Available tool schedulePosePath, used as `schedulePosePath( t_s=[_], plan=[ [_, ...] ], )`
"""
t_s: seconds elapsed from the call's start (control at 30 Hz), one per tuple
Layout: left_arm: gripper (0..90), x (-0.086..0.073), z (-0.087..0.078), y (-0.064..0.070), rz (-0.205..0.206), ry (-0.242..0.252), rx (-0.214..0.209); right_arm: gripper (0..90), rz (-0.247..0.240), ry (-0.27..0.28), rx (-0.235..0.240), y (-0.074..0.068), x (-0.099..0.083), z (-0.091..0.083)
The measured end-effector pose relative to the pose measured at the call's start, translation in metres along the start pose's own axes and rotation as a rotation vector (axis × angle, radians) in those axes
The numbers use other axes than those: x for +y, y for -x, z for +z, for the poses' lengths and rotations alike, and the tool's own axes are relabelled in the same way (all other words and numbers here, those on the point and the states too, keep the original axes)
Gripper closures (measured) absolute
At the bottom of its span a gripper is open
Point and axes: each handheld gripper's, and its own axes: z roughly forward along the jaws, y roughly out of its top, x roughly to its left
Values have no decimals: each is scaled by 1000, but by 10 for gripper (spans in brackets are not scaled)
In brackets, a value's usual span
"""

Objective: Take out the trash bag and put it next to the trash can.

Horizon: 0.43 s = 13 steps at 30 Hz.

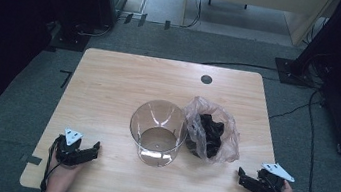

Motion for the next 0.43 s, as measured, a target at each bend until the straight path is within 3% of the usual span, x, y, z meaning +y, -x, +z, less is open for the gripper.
schedulePosePath(
  t_s=[0.03, 0.43],
  plan=[
    [161, 0, 0, 0, 0, 0, -1, 58, -17, -5, -17, -2, 0, 1],
    [161, 0, 0, 0, 1, 0, -2, 58, -11, 5, -20, -5, -1, 1]
  ],
)
